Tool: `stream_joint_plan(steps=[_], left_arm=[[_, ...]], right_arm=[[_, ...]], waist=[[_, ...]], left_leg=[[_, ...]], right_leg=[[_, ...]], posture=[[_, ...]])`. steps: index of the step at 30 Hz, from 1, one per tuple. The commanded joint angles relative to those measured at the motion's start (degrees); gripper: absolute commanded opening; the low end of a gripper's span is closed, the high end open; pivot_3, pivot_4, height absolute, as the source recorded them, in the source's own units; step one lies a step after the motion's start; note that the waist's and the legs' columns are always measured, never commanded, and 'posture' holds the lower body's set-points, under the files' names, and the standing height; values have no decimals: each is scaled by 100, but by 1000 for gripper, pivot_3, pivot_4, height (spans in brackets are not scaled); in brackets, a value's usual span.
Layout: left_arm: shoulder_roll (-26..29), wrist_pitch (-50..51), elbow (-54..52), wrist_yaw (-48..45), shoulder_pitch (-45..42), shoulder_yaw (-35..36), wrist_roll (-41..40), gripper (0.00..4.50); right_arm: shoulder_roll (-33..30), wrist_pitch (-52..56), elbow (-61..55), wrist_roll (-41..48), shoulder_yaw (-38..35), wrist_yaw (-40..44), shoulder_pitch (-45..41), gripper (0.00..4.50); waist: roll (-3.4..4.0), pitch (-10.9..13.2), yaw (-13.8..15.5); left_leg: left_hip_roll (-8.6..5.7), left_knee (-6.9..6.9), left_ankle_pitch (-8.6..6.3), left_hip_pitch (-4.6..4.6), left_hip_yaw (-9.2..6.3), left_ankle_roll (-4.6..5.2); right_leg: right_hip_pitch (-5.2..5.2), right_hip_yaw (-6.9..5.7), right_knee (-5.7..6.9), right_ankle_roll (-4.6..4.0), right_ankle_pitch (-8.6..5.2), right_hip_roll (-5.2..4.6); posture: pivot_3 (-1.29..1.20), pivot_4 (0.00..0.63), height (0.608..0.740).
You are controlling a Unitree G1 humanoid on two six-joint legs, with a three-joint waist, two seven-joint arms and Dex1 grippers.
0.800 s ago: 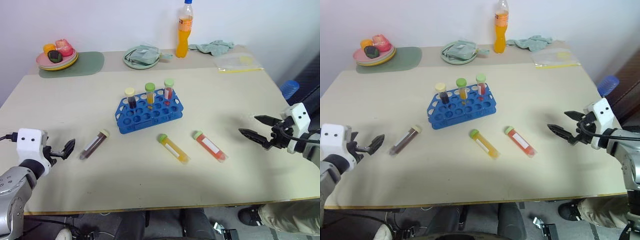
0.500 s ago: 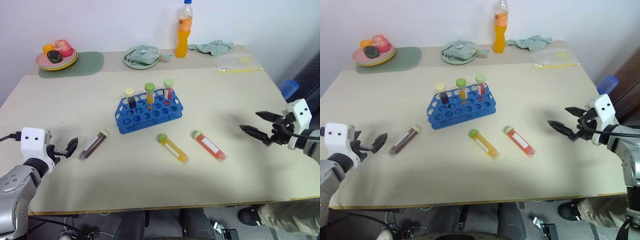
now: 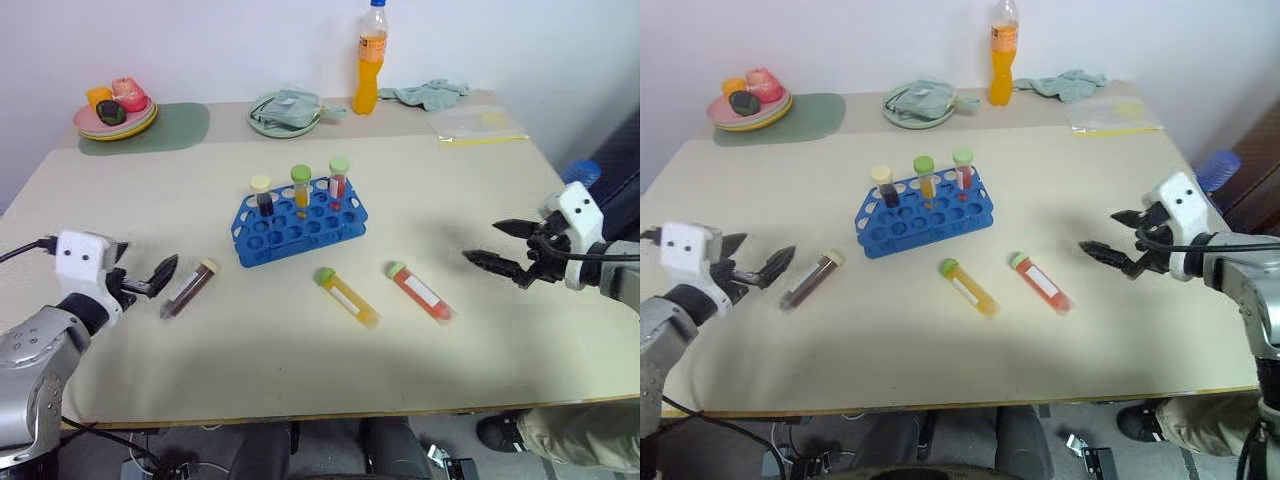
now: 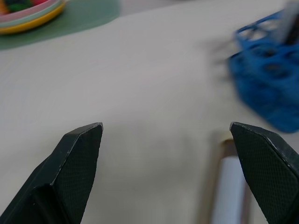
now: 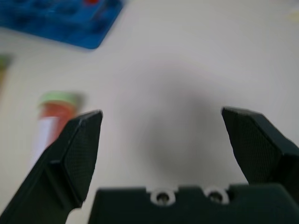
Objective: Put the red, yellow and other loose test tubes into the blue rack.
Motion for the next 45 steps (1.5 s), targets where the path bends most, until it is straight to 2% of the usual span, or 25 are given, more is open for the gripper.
stream_joint_plan(steps=[1,6,14,19,28,31,36,37,42,45], left_arm=[[156,-181,-144,-496,-119,-411,-169,4488],[337,-117,-550,-1197,-150,-1324,-385,4488],[301,-359,-979,-1372,-136,-2644,-5,4488],[7,-303,-1324,-1194,-138,-3027,-76,4488],[72,-490,-1466,-1359,-61,-3236,-76,4488],[77,-482,-1494,-1384,-131,-3281,-98,4500],[39,-487,-1447,-1392,-177,-3359,-107,4500],[37,-491,-1443,-1393,-183,-3361,-106,4500],[51,-506,-1420,-1367,-160,-3233,-114,4500],[-24,-507,-1316,-1252,-80,-2909,-230,4500]], right_arm=[[-211,979,-746,378,343,-82,-413,4500],[235,2681,-680,595,1180,-655,-1573,4500],[1086,4110,265,383,2123,-1275,-3020,4500],[1183,4254,627,463,2588,-1254,-3339,4500],[908,4255,1043,875,3214,-1051,-3534,4500],[843,4255,1085,970,3295,-1020,-3564,3602],[814,4255,1120,1079,3319,-1053,-3589,996],[804,4255,1109,1109,3318,-1059,-3592,688],[801,4185,873,1150,3013,-1040,-3617,605],[810,3515,436,1120,2533,-944,-3449,605]], waist=[[-1,0,2],[0,1,-10],[2,2,-12],[2,2,2],[3,3,-20],[3,3,-18],[3,3,-18],[3,3,-19],[3,3,-18],[10,6,-23]], left_leg=[[0,1,0,0,0,0],[1,1,0,-3,-3,0],[-4,9,1,-44,-9,1],[-6,11,1,-54,-13,1],[-9,11,1,-55,-4,2],[-9,12,1,-55,-2,2],[-9,12,1,-55,-2,2],[-9,12,1,-55,-2,2],[-9,12,1,-55,-2,2],[-9,12,1,-57,-2,2]], right_leg=[[1,-1,-1,-1,-1,0],[-4,0,-3,-17,-8,0],[-41,0,2,-2,2,0],[-42,-6,1,0,3,0],[-46,-8,6,3,4,4],[-45,-8,5,3,4,4],[-45,-8,5,4,5,4],[-45,-9,5,4,5,4],[-45,-9,6,5,5,5],[-50,-8,7,6,5,5]], posture=[[0,150,740],[0,150,740],[0,150,740],[0,150,740],[0,150,740],[0,150,740],[0,150,740],[0,150,740],[0,150,740],[0,150,740]])
